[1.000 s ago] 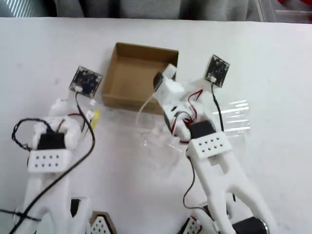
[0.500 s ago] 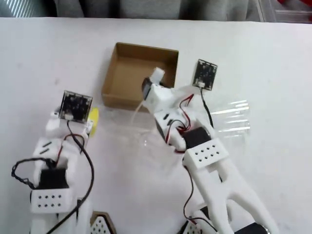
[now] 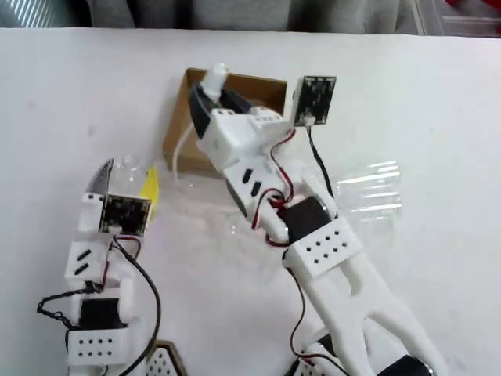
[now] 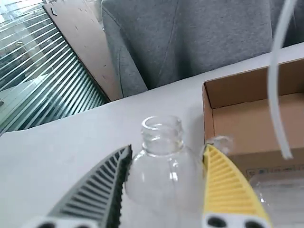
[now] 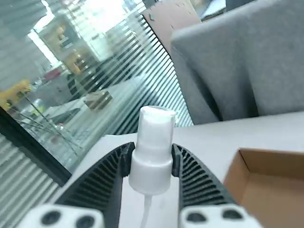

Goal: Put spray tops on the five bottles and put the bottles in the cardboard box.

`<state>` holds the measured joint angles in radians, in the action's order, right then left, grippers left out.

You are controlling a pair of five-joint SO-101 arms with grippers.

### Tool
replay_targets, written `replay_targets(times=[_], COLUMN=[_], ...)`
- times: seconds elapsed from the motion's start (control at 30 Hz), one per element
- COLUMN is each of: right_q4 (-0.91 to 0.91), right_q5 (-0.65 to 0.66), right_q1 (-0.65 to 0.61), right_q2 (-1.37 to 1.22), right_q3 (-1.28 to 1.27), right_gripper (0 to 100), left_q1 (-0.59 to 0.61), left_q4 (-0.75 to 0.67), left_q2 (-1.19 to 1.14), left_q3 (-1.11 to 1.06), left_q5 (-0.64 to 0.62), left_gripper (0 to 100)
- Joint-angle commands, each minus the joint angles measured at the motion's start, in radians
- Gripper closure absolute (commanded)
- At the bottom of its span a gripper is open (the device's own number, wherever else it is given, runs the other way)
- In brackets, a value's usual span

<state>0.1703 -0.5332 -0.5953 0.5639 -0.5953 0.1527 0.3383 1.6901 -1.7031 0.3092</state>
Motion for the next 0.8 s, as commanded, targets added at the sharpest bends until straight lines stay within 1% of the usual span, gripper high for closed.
replay_targets(times=[0.0, 0.1, 0.2, 0.3, 0.5, 0.57, 0.67, 0.77], right_q4=[-0.044, -0.047, -0.007, -0.002, -0.001, -0.002, -0.002, -0.001], right_q5=[0.018, 0.057, 0.06, 0.063, 0.055, 0.034, -0.043, -0.043], right_q1=[-0.044, -0.062, -0.059, -0.033, -0.021, -0.021, -0.015, -0.015], right_q2=[-0.07, -0.183, -0.229, -0.211, -0.131, -0.119, -0.111, -0.11], right_q3=[0.189, 0.298, 0.293, 0.238, 0.169, 0.164, 0.163, 0.158], right_gripper=[97.9, 97.9, 97.9, 97.9, 97.9, 97.9, 97.9, 97.9], left_q1=[-0.047, -0.053, -0.051, -0.056, -0.058, -0.058, -0.059, -0.059], left_q4=[0.043, 0.044, 0.055, 0.086, 0.086, 0.101, 0.14, 0.141], left_q2=[0.033, 0.033, 0.033, 0.033, 0.033, 0.031, 0.031, 0.031], left_q3=[0.005, 0.005, 0.005, 0.005, 0.005, 0.005, 0.005, 0.005], left_q5=[-0.012, -0.012, -0.011, -0.008, -0.006, -0.005, -0.003, -0.003], left_gripper=[88, 88, 88, 88, 88, 88, 88, 88])
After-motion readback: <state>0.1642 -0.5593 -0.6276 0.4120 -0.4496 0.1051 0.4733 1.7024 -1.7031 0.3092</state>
